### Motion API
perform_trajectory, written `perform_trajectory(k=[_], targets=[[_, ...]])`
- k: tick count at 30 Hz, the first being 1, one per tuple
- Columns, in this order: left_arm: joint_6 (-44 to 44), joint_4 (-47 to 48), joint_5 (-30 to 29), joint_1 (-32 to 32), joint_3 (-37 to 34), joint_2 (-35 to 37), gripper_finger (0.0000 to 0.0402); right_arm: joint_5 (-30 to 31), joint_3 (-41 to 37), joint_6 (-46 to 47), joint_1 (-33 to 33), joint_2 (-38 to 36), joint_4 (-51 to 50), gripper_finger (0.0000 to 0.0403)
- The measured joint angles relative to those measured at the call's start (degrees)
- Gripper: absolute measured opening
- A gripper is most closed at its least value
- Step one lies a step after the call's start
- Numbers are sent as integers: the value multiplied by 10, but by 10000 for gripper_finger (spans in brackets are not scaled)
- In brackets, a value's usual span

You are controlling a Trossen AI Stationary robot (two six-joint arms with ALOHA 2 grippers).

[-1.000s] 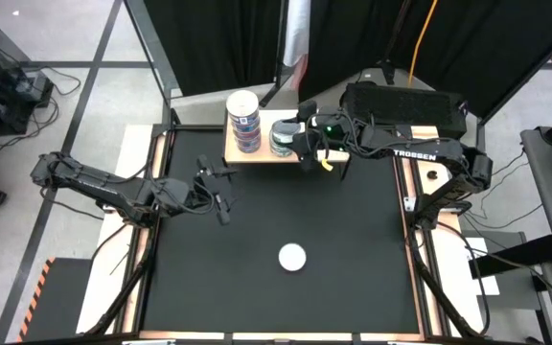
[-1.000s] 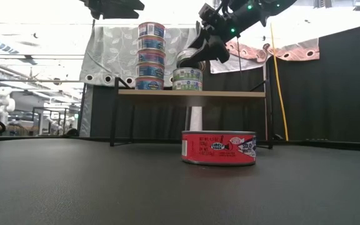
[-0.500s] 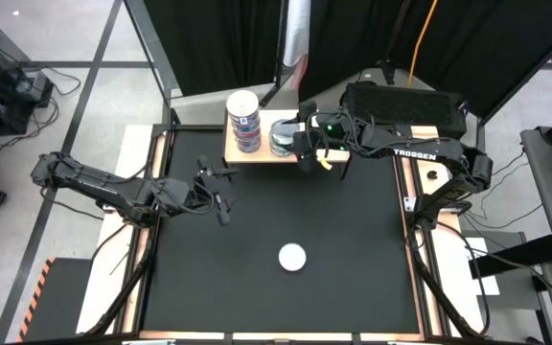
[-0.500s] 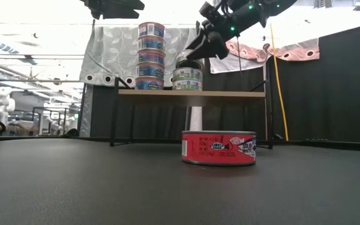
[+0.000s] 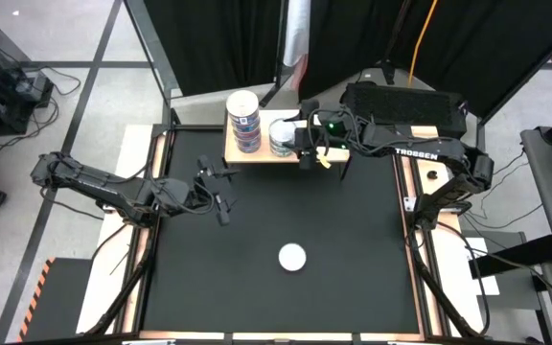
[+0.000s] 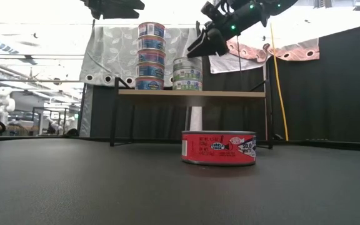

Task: Stack canned seafood by type on shelf
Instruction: Put the red tuna can on the shelf

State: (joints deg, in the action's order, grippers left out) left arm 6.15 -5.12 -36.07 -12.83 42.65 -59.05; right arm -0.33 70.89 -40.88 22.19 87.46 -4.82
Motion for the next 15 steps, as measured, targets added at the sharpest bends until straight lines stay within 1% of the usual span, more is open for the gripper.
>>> perform_trajectory(k=[3,5,8,11,15], targets=[[2,0,1,0,0,0,281,1,0,32,-18,-17,-15,318],[2,0,21,0,0,0,281,1,0,68,-39,-36,-38,318],[14,-2,83,0,0,0,281,0,1,148,-79,-74,-95,318],[33,-5,156,0,0,0,281,-8,1,251,-124,-110,-187,318],[37,-6,223,0,0,0,281,-64,1,396,-186,-126,-317,318]])
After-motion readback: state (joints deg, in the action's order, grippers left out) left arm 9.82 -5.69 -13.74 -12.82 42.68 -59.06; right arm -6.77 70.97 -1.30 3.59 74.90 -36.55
